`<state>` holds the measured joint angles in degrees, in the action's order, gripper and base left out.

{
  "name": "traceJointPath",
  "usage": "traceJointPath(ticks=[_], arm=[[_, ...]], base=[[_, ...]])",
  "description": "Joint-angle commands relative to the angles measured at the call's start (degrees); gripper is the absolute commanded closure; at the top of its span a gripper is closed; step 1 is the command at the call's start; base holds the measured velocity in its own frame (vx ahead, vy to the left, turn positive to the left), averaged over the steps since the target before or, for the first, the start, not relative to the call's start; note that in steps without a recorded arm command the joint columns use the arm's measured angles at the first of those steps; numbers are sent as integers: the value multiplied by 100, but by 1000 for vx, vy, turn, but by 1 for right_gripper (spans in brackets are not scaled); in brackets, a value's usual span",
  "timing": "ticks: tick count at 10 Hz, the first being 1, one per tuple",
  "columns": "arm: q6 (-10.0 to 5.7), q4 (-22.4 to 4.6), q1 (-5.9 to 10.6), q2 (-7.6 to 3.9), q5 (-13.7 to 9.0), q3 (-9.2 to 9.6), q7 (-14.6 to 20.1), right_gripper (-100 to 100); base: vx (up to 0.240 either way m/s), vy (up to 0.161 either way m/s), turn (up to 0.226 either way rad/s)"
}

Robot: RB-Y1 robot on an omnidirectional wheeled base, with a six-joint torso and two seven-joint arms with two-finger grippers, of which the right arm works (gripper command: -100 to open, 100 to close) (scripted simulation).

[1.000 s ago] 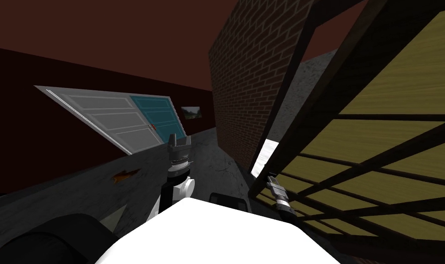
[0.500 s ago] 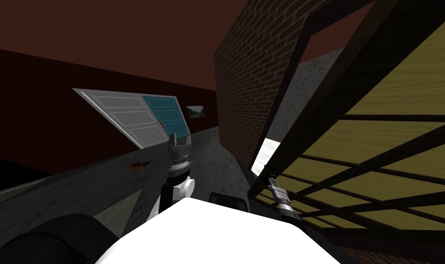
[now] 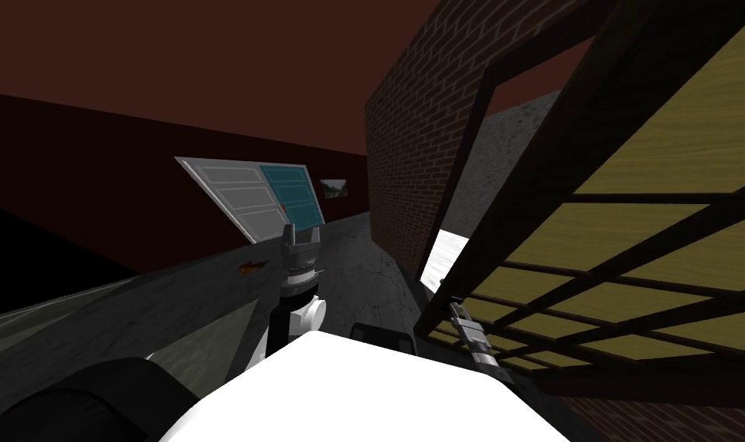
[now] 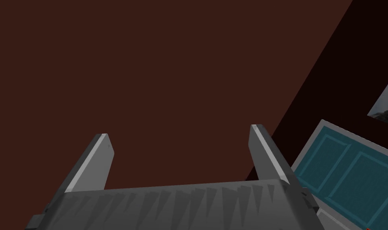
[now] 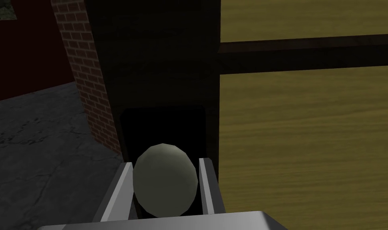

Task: Pull the door open

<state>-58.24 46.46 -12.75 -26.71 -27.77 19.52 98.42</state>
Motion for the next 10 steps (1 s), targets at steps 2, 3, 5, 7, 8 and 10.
traceJointPath(ticks=[2,3,5,7,8,10], arm=[[-174,-79,-42,-78,51,77,115,100],[-245,-111,-59,-109,72,109,161,100],[-396,-180,-95,-176,116,176,260,100],[-569,-259,-137,-253,167,253,374,100],[-645,-293,-156,-287,189,286,424,100],[-648,-332,-151,-280,201,305,433,100]], base=[[-178,-26,150],[-211,-57,128],[-224,-60,136],[-240,-49,162],[-187,-41,116],[-117,-34,65]])
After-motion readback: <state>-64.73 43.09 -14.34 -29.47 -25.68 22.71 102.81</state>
